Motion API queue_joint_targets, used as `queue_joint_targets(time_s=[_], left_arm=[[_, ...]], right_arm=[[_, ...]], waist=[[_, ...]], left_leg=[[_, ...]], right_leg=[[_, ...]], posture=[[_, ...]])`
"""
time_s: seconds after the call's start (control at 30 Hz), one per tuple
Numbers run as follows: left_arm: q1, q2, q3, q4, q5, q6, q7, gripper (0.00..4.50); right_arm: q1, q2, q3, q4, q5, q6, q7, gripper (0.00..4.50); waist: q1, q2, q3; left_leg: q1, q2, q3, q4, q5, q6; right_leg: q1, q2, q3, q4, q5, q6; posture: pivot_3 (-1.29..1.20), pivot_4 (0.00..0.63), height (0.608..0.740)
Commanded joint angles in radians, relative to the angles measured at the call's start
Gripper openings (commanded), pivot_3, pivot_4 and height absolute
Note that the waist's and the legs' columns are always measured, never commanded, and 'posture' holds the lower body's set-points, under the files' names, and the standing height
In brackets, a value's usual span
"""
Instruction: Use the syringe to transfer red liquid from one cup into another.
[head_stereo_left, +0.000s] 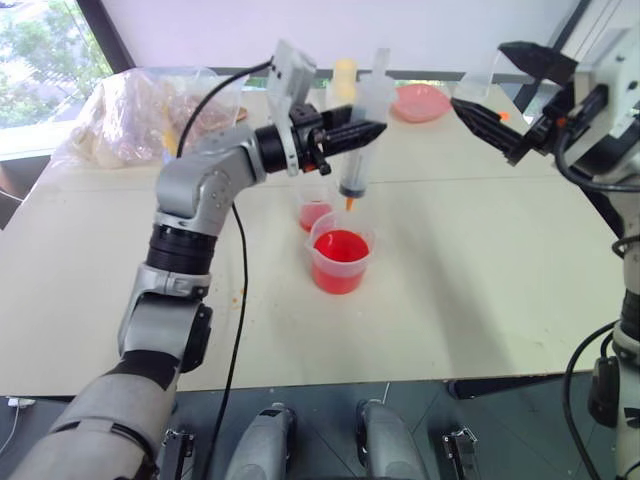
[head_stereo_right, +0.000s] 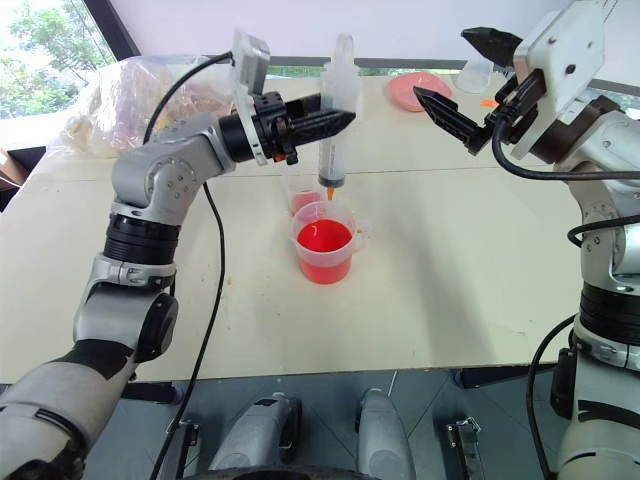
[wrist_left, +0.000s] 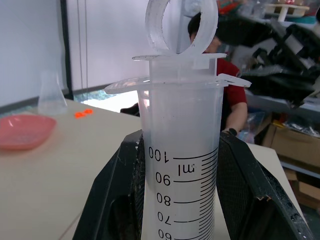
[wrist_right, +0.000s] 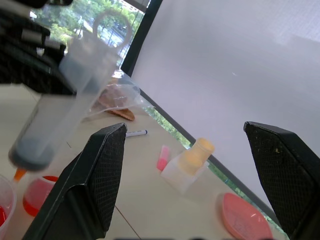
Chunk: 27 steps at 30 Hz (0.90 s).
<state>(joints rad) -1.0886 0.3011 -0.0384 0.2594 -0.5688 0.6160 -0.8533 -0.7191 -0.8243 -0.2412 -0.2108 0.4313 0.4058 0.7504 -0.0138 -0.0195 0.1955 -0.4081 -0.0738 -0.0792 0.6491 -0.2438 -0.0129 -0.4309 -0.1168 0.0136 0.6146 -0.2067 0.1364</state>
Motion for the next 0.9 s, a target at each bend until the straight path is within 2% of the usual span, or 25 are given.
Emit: queue_joint_targets(time_s=[0.03, 0.47, 0.73, 0.9], left_arm=[[0.039, -0.010, -0.045, -0.052, 0.036, -0.051, -0.059, 1.42], [0.179, -0.013, -0.120, -0.210, 0.117, -0.058, -0.058, 1.42], [0.186, -0.028, -0.081, -0.238, 0.080, -0.011, -0.029, 1.42], [0.188, -0.017, -0.067, -0.237, 0.083, -0.004, -0.028, 1.42]], right_arm=[[-0.035, 0.007, -0.007, -0.047, 0.021, 0.003, -0.016, 3.90], [-0.005, 0.088, 0.074, -0.083, 0.035, 0.000, -0.009, 3.90], [0.014, 0.089, 0.121, -0.074, 0.011, -0.012, 0.025, 3.90], [0.016, 0.080, 0.079, -0.065, 0.021, -0.002, 0.014, 3.90]], waist=[[0.001, 0.000, 0.000], [0.002, 0.000, 0.000], [0.003, 0.000, 0.000], [0.002, 0.000, 0.000]], left_leg=[[0.000, 0.000, 0.000, 0.000, 0.000, 0.000], [0.000, 0.000, -0.001, 0.001, 0.000, 0.000], [0.000, 0.000, -0.002, 0.001, 0.000, 0.001], [0.000, 0.000, -0.002, 0.001, 0.000, 0.001]], right_leg=[[0.000, 0.000, 0.000, 0.000, 0.000, 0.000], [0.000, 0.000, 0.000, 0.000, 0.000, 0.000], [0.001, 0.000, 0.000, 0.000, 0.000, 0.000], [0.001, 0.001, 0.000, 0.000, 0.000, 0.000]], posture=[[0.00, 0.150, 0.740], [0.00, 0.150, 0.740], [0.00, 0.150, 0.740], [0.00, 0.150, 0.740]])
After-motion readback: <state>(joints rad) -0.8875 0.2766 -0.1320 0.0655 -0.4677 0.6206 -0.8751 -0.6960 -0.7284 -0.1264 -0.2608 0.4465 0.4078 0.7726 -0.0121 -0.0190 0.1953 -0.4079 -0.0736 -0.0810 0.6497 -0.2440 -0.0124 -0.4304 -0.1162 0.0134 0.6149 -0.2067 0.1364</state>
